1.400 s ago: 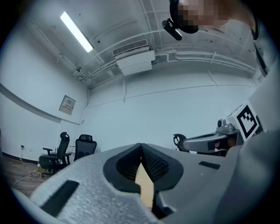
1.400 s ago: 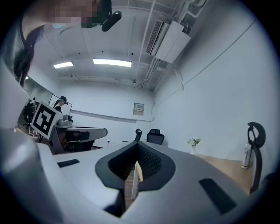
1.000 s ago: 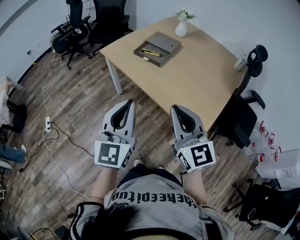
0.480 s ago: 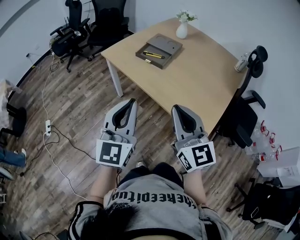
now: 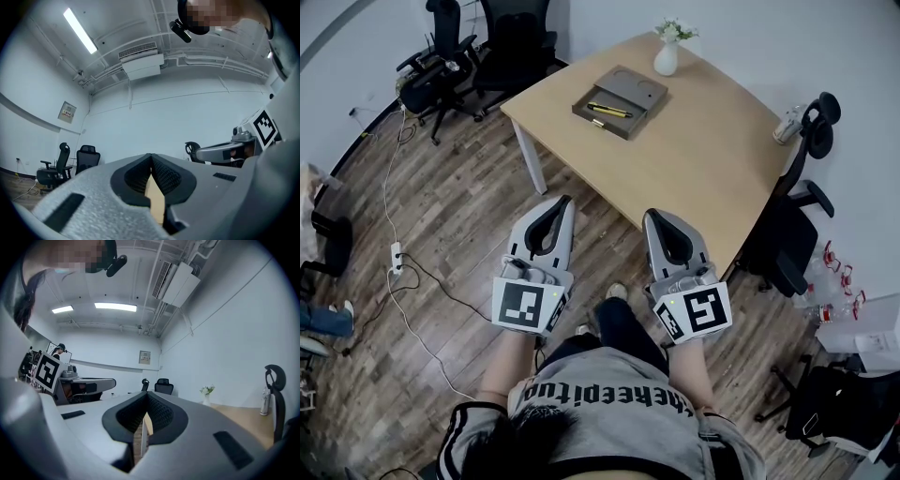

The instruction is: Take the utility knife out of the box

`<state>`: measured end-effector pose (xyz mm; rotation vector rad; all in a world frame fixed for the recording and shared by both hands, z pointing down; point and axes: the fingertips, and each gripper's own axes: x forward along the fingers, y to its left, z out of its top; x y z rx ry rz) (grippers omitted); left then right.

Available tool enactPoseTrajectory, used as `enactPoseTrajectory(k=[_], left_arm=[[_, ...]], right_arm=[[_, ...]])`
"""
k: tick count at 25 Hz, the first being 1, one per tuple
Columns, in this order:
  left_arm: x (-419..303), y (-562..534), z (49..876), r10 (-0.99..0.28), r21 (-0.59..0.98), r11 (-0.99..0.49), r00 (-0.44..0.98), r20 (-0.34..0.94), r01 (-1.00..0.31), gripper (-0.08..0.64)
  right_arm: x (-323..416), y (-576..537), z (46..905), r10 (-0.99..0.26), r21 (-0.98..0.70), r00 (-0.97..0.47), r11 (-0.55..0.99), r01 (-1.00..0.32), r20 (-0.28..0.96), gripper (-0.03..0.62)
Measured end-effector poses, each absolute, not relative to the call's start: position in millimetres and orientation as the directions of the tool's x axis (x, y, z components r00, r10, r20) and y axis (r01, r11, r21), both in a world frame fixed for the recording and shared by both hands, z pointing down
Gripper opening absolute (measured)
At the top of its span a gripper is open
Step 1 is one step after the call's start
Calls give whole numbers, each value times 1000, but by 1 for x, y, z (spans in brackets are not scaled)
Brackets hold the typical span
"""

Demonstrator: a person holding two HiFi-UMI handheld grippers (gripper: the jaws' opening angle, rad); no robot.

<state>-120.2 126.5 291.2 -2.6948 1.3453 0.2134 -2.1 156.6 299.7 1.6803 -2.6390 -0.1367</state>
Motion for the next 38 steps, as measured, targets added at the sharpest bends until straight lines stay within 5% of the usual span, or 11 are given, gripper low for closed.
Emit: enactPoseTrajectory(k=[38], left_arm=[[-50, -40, 286, -872, -49, -451, 452, -187, -891, 17]], right_arm=[[67, -33, 295, -808, 58, -586, 583, -811, -63, 6]])
